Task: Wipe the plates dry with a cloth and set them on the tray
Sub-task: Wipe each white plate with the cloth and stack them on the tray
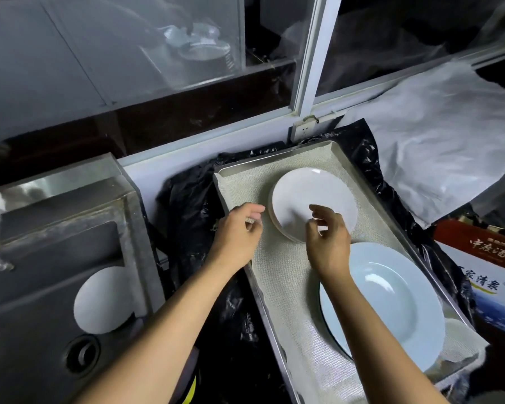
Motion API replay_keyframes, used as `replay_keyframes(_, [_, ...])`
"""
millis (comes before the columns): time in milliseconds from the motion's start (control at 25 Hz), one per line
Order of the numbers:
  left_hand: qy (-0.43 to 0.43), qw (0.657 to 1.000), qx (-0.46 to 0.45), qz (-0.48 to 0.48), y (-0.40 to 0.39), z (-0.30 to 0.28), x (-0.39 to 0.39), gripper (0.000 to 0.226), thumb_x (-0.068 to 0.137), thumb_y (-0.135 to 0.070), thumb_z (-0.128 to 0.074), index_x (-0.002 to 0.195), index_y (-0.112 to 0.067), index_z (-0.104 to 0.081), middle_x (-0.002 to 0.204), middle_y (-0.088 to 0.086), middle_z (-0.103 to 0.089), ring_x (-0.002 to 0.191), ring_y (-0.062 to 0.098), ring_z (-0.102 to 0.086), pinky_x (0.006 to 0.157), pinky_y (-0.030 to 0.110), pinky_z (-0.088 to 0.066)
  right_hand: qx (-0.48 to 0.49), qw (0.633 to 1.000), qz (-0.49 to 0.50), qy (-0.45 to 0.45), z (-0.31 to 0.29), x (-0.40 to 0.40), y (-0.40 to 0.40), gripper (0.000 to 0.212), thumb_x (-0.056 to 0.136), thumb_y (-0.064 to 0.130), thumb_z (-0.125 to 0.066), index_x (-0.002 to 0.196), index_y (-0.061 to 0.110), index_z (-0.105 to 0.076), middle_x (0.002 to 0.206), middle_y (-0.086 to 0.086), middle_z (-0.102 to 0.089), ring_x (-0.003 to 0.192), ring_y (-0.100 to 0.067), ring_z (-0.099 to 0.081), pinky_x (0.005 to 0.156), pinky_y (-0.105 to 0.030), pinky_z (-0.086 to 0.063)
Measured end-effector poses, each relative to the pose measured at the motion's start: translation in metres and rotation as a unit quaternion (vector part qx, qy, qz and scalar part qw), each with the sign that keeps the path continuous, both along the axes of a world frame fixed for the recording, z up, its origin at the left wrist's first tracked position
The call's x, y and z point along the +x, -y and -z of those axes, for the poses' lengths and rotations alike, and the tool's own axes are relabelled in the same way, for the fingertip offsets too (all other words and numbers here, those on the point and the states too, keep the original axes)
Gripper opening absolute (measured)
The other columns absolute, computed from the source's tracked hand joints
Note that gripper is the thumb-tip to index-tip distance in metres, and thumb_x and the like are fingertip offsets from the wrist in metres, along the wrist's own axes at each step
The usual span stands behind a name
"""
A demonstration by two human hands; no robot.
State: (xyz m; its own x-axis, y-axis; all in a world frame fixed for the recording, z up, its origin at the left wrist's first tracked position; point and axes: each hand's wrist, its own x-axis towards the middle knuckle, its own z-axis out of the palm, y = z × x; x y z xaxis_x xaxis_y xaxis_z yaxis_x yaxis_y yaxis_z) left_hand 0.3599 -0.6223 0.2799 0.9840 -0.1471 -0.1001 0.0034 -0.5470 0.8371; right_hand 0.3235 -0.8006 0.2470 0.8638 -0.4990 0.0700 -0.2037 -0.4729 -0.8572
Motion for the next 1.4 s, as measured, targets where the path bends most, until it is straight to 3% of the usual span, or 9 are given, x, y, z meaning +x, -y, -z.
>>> replay_keyframes(320, [0.005,0.998,0.006,-0.066,-0.088,-0.021,-0.063,0.028,0.095,-0.011,-0.059,0.115,-0.028,-0.069,0.099,-0.018,-0.068,0.084,0.002,-0.064,0.071,0.005,-0.045,0.016,0.995,-0.091,0.021,-0.019,-0.032,-0.094,0.030,0.092,0.006,-0.057,0.118,0.015,-0.070,0.107,0.003,-0.064,0.093,-0.012,-0.064,0.087,-0.031,-0.051])
replay_keyframes(520, [0.000,0.994,0.002,-0.107,-0.166,-0.029,-0.111,0.029,0.094,-0.009,-0.057,0.115,-0.026,-0.070,0.103,-0.011,-0.071,0.092,0.010,-0.066,0.083,0.018,-0.052,0.017,0.989,-0.144,0.034,-0.023,-0.065,-0.169,0.030,0.092,0.006,-0.059,0.118,0.015,-0.071,0.106,0.000,-0.066,0.089,0.014,-0.058,0.084,-0.007,-0.044])
replay_keyframes(600, [-0.010,0.993,0.009,-0.118,-0.202,-0.029,-0.132,0.030,0.095,-0.012,-0.056,0.115,-0.029,-0.069,0.102,-0.013,-0.071,0.094,0.009,-0.065,0.086,0.027,-0.054,0.010,0.987,-0.157,0.025,-0.023,-0.080,-0.203,0.030,0.092,0.006,-0.059,0.117,0.017,-0.071,0.105,0.001,-0.065,0.089,0.013,-0.057,0.082,-0.003,-0.039])
replay_keyframes(760, [-0.016,0.991,0.002,-0.132,-0.277,-0.019,-0.173,0.029,0.094,-0.009,-0.056,0.114,-0.026,-0.070,0.099,-0.012,-0.071,0.094,0.014,-0.066,0.091,0.034,-0.053,0.010,0.986,-0.165,0.010,-0.015,-0.117,-0.278,0.029,0.093,0.003,-0.058,0.115,0.017,-0.071,0.105,-0.002,-0.065,0.090,-0.010,-0.060,0.081,-0.016,-0.039])
replay_keyframes(1040, [-0.041,0.989,0.017,-0.140,-0.397,0.015,-0.234,0.031,0.092,-0.008,-0.056,0.110,-0.029,-0.070,0.095,-0.017,-0.070,0.083,0.010,-0.065,0.079,0.031,-0.053,0.051,0.984,-0.164,-0.046,0.021,-0.179,-0.399,0.029,0.091,0.000,-0.057,0.111,0.016,-0.072,0.094,0.009,-0.067,0.084,-0.006,-0.063,0.077,-0.020,-0.047])
replay_keyframes(1240, [-0.070,0.983,0.012,-0.167,-0.445,0.057,-0.255,0.031,0.090,-0.004,-0.057,0.108,-0.025,-0.072,0.097,-0.011,-0.072,0.088,0.013,-0.066,0.087,0.036,-0.055,0.026,0.975,-0.198,-0.097,0.056,-0.203,-0.443,0.029,0.092,0.001,-0.060,0.113,0.018,-0.071,0.102,-0.004,-0.069,0.088,-0.021,-0.067,0.084,-0.042,-0.054])
replay_keyframes(1400, [-0.088,0.975,0.008,-0.204,-0.462,0.109,-0.254,0.032,0.090,-0.004,-0.058,0.109,-0.027,-0.070,0.102,-0.014,-0.072,0.090,0.007,-0.067,0.086,0.038,-0.057,0.027,0.969,-0.202,-0.139,0.096,-0.187,-0.459,0.028,0.094,0.003,-0.060,0.114,0.020,-0.070,0.105,-0.001,-0.068,0.086,-0.013,-0.065,0.083,-0.035,-0.054])
